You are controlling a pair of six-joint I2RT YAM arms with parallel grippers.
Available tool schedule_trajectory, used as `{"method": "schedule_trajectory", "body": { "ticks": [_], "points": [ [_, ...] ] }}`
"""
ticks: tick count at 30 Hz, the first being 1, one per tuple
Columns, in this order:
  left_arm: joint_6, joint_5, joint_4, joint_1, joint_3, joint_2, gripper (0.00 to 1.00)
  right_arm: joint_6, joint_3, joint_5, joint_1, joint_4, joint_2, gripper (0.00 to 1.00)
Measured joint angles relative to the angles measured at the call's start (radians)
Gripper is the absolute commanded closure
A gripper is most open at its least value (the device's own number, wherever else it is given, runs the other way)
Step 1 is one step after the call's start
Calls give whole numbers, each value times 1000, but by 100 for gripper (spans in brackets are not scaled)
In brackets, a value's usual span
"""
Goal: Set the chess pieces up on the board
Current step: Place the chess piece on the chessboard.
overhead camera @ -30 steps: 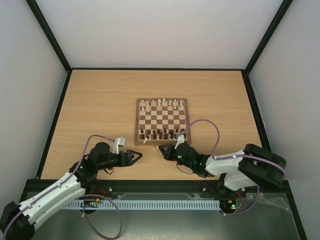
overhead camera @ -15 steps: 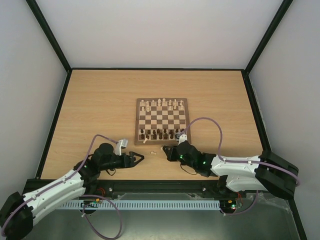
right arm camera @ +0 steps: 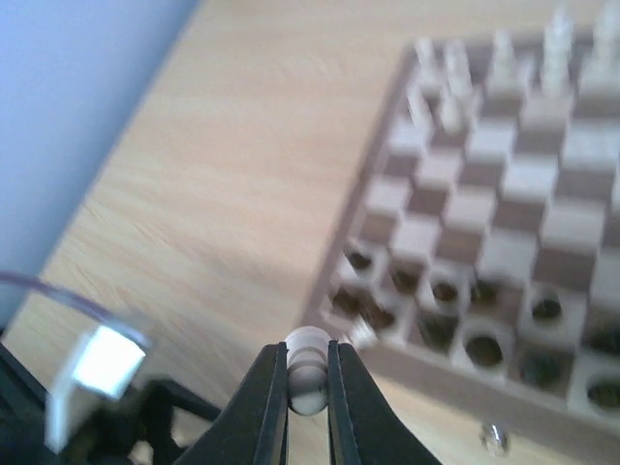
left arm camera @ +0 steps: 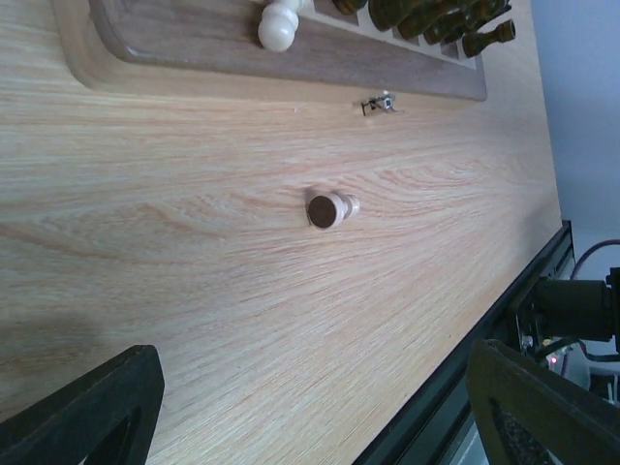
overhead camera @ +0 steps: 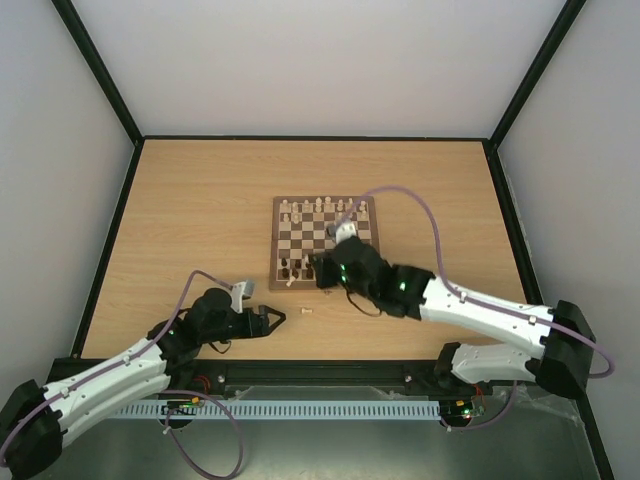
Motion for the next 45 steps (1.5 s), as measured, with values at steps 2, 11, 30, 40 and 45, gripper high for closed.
{"method": "schedule_trajectory", "body": {
  "ticks": [2,11,30,40,45],
  "points": [
    [4,-23,-29,-4,7,-22,13,-59,172,10,-16,-89,45,93],
    [5,-118,-142,-84,37,-37,13,-269,680,-41,-222,-409,518,91],
    [19,-153,-237,-98,74,-109,13,-366,1080,20,-371,-758,938,85],
    [26,-153,-243,-98,84,-97,13,-377,1080,10,-407,-756,995,85],
    [26,-153,-242,-98,84,-80,13,-383,1080,-6,-417,-747,995,85]
  ]
}}
